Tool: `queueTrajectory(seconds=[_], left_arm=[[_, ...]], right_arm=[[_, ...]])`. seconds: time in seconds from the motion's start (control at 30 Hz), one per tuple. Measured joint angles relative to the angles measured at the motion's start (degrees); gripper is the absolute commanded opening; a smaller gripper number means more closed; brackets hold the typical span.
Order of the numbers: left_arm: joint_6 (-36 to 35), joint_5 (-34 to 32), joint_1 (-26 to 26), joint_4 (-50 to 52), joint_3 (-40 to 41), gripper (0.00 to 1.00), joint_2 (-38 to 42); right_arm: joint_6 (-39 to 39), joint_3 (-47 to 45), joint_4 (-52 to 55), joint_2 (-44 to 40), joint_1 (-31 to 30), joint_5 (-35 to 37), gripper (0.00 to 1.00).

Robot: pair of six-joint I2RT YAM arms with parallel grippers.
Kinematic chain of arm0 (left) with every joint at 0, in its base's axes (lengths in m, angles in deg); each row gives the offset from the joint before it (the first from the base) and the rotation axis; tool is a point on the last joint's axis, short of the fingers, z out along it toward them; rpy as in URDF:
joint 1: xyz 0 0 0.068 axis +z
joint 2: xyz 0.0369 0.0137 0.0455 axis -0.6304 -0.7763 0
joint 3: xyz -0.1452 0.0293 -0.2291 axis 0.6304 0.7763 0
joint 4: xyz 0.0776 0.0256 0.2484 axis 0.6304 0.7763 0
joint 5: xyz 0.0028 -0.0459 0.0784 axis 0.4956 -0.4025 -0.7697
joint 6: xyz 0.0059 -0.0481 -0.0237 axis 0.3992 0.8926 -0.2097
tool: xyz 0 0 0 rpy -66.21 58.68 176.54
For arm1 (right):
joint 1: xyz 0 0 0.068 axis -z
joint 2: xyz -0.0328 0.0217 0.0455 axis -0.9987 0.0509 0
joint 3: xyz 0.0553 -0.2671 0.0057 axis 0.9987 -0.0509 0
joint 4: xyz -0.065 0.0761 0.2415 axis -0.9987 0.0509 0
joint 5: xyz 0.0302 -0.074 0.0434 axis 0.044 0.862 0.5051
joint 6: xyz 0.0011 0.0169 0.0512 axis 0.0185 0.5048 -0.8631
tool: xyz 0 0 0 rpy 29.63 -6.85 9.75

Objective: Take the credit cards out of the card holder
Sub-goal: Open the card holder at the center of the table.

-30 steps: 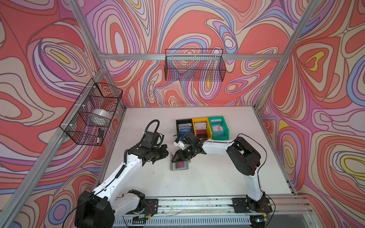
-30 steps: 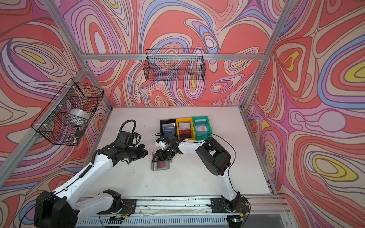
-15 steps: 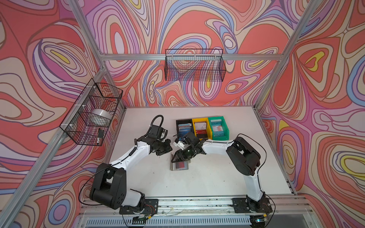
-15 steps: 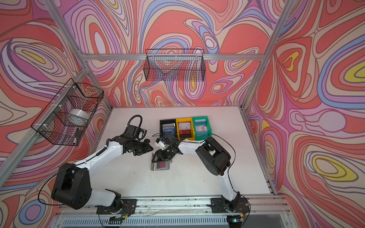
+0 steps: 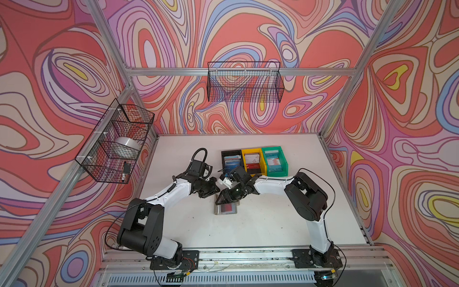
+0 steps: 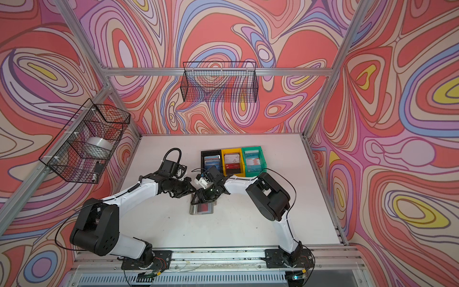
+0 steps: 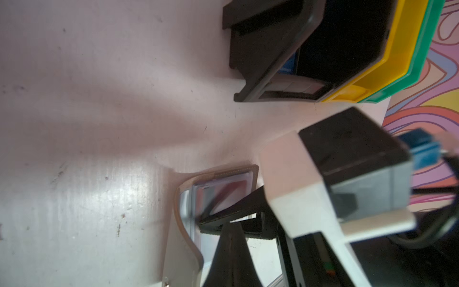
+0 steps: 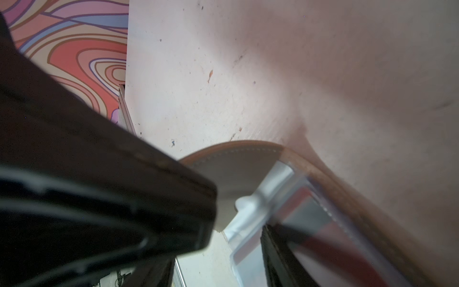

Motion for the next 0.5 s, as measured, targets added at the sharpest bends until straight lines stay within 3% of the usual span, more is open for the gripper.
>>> queueTrajectory(seconds=[0.5], left_arm=[[-1.97,-3.82,0.46,2.12,1.51,0.00,-0.83]], right_arm=[[-0.07,-1.99,-2.99,-0.59,0.00,-0.37,0.61]])
